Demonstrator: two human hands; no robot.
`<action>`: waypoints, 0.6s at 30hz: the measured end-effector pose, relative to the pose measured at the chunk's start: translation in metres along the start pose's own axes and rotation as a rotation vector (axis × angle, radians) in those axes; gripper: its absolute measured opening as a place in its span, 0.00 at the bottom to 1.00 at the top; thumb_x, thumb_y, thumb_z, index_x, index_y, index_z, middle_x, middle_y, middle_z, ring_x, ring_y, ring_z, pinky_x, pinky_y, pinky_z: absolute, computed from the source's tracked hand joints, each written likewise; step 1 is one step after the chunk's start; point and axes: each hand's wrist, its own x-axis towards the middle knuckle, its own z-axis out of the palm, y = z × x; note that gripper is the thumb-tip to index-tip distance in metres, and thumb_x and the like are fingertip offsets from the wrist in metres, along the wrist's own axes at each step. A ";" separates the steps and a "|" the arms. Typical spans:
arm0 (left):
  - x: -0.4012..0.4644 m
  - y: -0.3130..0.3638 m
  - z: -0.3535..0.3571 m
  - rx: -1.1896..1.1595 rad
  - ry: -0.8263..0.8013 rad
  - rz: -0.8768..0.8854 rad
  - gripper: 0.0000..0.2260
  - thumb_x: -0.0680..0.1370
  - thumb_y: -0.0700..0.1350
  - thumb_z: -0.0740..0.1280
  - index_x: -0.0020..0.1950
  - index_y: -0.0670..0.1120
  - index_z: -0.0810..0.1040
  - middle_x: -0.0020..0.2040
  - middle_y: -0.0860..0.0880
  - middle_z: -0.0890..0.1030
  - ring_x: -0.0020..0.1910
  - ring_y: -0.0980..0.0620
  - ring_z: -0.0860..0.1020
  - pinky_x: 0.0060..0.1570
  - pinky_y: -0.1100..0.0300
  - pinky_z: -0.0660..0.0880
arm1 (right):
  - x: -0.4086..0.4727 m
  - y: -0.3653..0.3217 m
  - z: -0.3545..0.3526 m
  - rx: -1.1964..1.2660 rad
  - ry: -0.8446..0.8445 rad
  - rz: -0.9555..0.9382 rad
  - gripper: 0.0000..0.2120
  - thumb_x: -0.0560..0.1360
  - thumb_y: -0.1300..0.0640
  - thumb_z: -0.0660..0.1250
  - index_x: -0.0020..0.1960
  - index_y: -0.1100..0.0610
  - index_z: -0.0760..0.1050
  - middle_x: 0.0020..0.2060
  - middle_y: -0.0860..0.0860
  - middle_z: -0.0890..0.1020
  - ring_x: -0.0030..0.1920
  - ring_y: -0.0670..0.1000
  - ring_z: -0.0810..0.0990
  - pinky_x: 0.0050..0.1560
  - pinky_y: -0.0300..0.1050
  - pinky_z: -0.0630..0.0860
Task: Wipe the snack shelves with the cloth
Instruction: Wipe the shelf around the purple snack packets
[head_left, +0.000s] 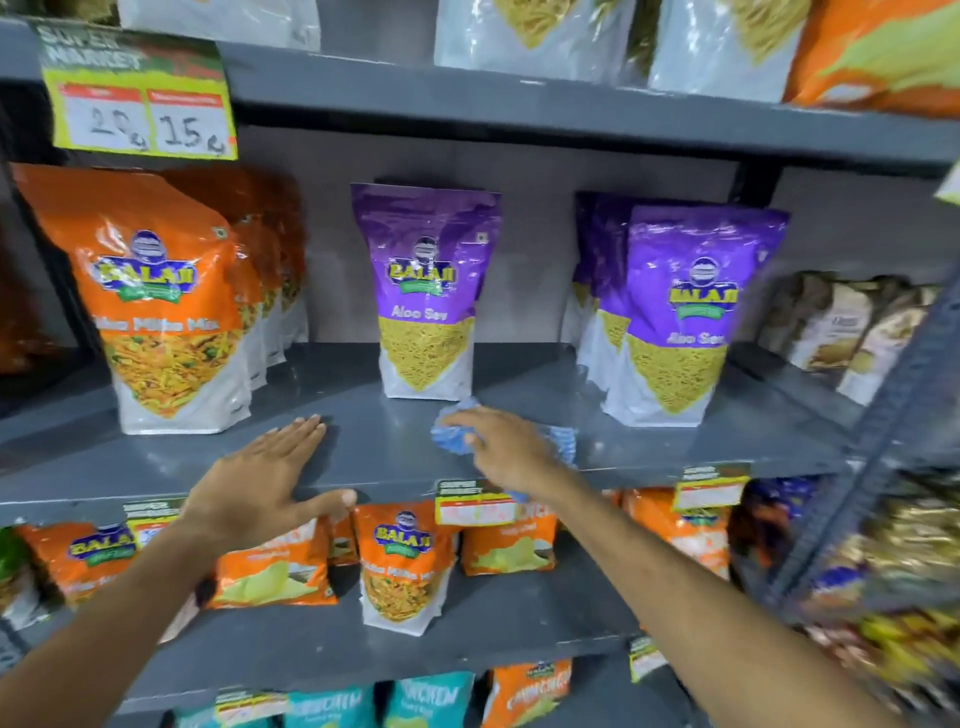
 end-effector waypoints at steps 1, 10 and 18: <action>0.000 0.001 0.000 -0.004 -0.004 -0.003 0.58 0.65 0.87 0.42 0.86 0.51 0.49 0.86 0.54 0.51 0.85 0.54 0.52 0.81 0.57 0.48 | -0.007 -0.004 -0.003 0.030 -0.033 -0.027 0.22 0.79 0.58 0.60 0.68 0.39 0.75 0.70 0.43 0.77 0.71 0.50 0.75 0.71 0.50 0.71; -0.001 0.003 -0.004 0.009 -0.018 0.028 0.59 0.66 0.86 0.41 0.86 0.48 0.49 0.86 0.51 0.51 0.85 0.53 0.52 0.82 0.56 0.48 | -0.013 0.019 -0.027 -0.063 0.058 0.236 0.21 0.82 0.48 0.59 0.75 0.43 0.68 0.73 0.50 0.75 0.72 0.55 0.72 0.70 0.52 0.70; -0.001 0.002 -0.004 0.015 -0.002 0.046 0.58 0.68 0.85 0.41 0.86 0.47 0.50 0.86 0.50 0.52 0.85 0.52 0.52 0.82 0.55 0.49 | -0.018 -0.064 0.015 -0.070 0.084 0.038 0.17 0.82 0.45 0.59 0.71 0.38 0.72 0.71 0.43 0.76 0.71 0.48 0.72 0.64 0.49 0.72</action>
